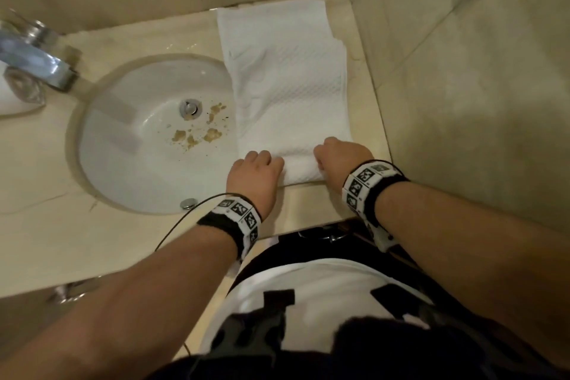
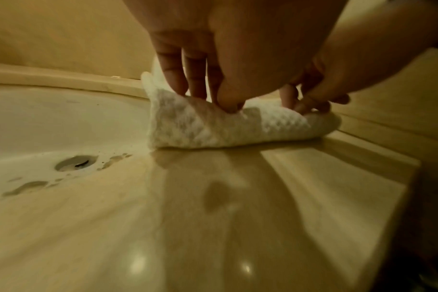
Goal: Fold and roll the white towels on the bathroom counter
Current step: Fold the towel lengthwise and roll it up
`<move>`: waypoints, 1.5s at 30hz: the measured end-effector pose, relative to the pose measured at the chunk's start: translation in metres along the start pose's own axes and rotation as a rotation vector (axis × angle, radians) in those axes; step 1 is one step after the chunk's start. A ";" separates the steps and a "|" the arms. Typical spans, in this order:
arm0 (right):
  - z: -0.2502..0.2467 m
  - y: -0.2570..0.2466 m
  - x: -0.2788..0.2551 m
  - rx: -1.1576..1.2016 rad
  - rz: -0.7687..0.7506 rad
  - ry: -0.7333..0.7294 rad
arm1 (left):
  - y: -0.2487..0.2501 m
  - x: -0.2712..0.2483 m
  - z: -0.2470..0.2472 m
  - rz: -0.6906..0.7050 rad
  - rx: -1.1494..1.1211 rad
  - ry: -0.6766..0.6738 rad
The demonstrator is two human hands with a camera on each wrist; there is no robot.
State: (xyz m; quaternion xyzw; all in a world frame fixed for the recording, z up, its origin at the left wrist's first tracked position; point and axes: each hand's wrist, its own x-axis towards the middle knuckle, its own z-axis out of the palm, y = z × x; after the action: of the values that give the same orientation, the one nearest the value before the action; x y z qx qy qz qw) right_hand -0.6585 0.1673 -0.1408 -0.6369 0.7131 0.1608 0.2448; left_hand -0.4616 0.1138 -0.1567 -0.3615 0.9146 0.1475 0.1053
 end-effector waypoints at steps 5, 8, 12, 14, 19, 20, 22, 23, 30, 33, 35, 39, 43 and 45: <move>0.032 -0.011 -0.026 -0.124 -0.109 0.209 | 0.006 -0.016 0.013 0.054 0.006 0.100; 0.054 -0.009 -0.027 -0.193 -0.140 0.279 | 0.003 -0.026 0.024 0.049 0.036 0.036; 0.054 -0.005 -0.013 -0.237 -0.142 0.344 | -0.005 -0.029 0.027 0.077 0.063 -0.001; 0.054 -0.006 -0.005 -0.272 -0.152 0.344 | -0.008 -0.023 0.023 0.090 0.101 -0.013; 0.057 -0.005 -0.002 -0.294 -0.161 0.348 | -0.011 -0.009 0.016 0.159 0.213 0.003; 0.058 -0.005 -0.005 -0.284 -0.157 0.351 | -0.010 -0.011 0.016 0.166 0.221 0.007; 0.061 -0.008 -0.015 -0.265 -0.148 0.356 | -0.006 -0.017 0.015 0.171 0.226 0.007; 0.065 -0.010 -0.022 -0.250 -0.143 0.354 | -0.003 -0.022 0.016 0.173 0.226 0.010; 0.098 -0.021 -0.073 -0.084 -0.097 0.399 | 0.026 -0.072 0.029 0.147 0.184 -0.074; 0.099 -0.024 -0.080 -0.115 -0.112 0.387 | 0.031 -0.081 0.026 0.110 0.122 -0.082; 0.097 -0.026 -0.081 -0.110 -0.097 0.381 | 0.032 -0.080 0.020 0.094 0.086 -0.127; 0.092 -0.027 -0.081 -0.149 -0.016 0.336 | 0.022 -0.073 0.022 0.048 0.000 -0.110; 0.081 -0.025 -0.073 -0.228 -0.006 0.298 | 0.016 -0.070 0.027 -0.018 -0.149 -0.064; 0.070 -0.021 -0.070 -0.197 -0.014 0.286 | 0.013 -0.062 0.027 -0.048 -0.179 -0.075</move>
State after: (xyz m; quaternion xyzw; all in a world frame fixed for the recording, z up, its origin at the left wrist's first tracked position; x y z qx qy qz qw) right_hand -0.6228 0.2600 -0.1582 -0.6792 0.7169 0.1361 0.0784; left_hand -0.4240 0.1711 -0.1605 -0.3856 0.8842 0.2396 0.1102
